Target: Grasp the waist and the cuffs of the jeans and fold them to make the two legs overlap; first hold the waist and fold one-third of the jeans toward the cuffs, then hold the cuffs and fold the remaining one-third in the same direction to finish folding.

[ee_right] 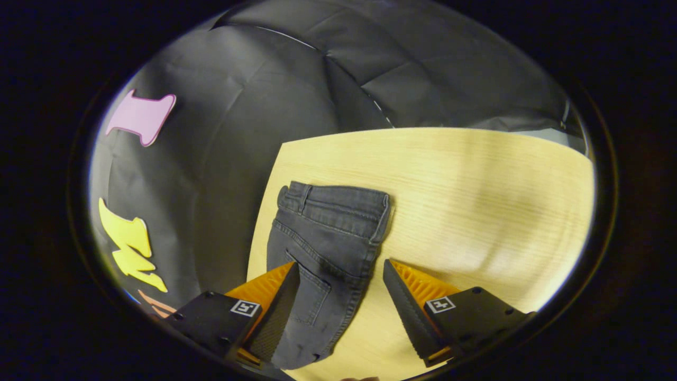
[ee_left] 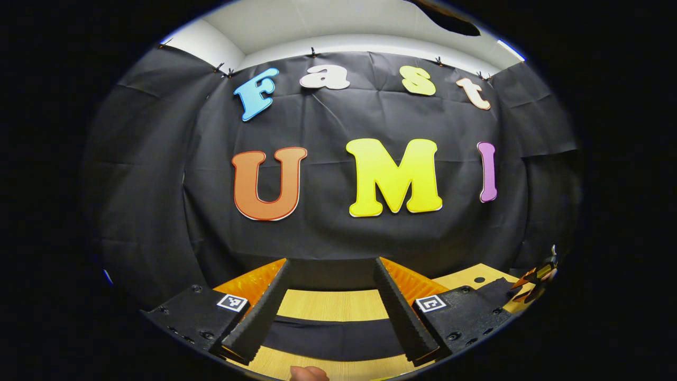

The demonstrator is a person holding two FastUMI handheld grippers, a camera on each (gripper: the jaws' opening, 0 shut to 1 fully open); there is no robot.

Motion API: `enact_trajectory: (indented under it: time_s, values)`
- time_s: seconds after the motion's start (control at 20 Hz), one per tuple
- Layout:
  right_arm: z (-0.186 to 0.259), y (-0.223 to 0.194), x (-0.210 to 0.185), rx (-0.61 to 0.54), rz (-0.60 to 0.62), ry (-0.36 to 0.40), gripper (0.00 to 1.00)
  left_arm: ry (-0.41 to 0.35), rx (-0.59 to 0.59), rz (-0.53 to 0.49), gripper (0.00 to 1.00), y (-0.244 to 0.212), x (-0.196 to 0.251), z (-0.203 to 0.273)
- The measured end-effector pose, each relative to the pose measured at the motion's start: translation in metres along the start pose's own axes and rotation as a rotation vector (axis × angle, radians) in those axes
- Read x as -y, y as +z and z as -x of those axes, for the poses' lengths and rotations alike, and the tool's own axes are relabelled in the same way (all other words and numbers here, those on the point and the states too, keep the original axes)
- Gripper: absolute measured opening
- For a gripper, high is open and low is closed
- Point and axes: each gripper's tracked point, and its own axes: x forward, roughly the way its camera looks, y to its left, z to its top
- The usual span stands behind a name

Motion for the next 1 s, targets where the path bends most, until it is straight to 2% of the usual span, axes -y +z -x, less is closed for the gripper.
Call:
enact_trajectory:
  time_s: [0.1,0.15,0.2,0.4,0.5,0.55,0.6,0.7,0.75,0.8,0.85,1.0]
  values:
    - [-0.002,0.001,0.001,-0.001,-0.017,0.02,0.97,-0.001,-0.008,0.001,0.99,-0.001,0.001,0.0]
    - [0.001,0.004,0.0,0.002,-0.024,0.027,0.92,-0.004,-0.015,0.002,0.99,-0.003,0.002,0.001]
    - [-0.001,0.006,0.001,0.001,-0.031,0.022,0.92,-0.009,-0.022,0.004,0.99,-0.004,0.004,0.002]
    - [-0.006,0.005,0.013,0.004,-0.082,0.003,0.48,-0.028,-0.04,0.005,0.99,-0.007,0.008,0.003]
    - [-0.009,0.007,0.021,0.005,-0.034,-0.012,0.27,-0.036,-0.037,0.001,0.99,-0.006,0.01,0.002]
    - [-0.009,0.008,0.021,0.019,-0.001,-0.024,0.27,-0.039,-0.038,-0.001,0.99,-0.006,0.01,0.002]
    - [-0.011,0.006,0.02,0.012,0.031,-0.036,0.13,-0.04,-0.038,-0.003,0.99,-0.006,0.01,0.002]
    - [-0.009,0.006,0.019,0.025,0.058,-0.058,0.05,-0.041,-0.035,-0.003,0.99,-0.005,0.01,0.001]
    - [-0.008,0.008,0.018,0.034,0.075,-0.065,0.05,-0.038,-0.032,-0.006,0.99,-0.005,0.008,0.001]
    - [-0.008,0.007,0.016,0.034,0.089,-0.07,0.1,-0.035,-0.03,-0.01,0.99,-0.005,0.007,0.001]
    - [-0.006,0.008,0.014,0.042,0.104,-0.074,0.05,-0.029,-0.028,-0.01,0.99,-0.004,0.004,0.0]
    - [0.002,0.008,0.001,0.078,0.203,-0.087,0.05,-0.011,-0.037,0.008,0.99,-0.007,0.001,0.001]
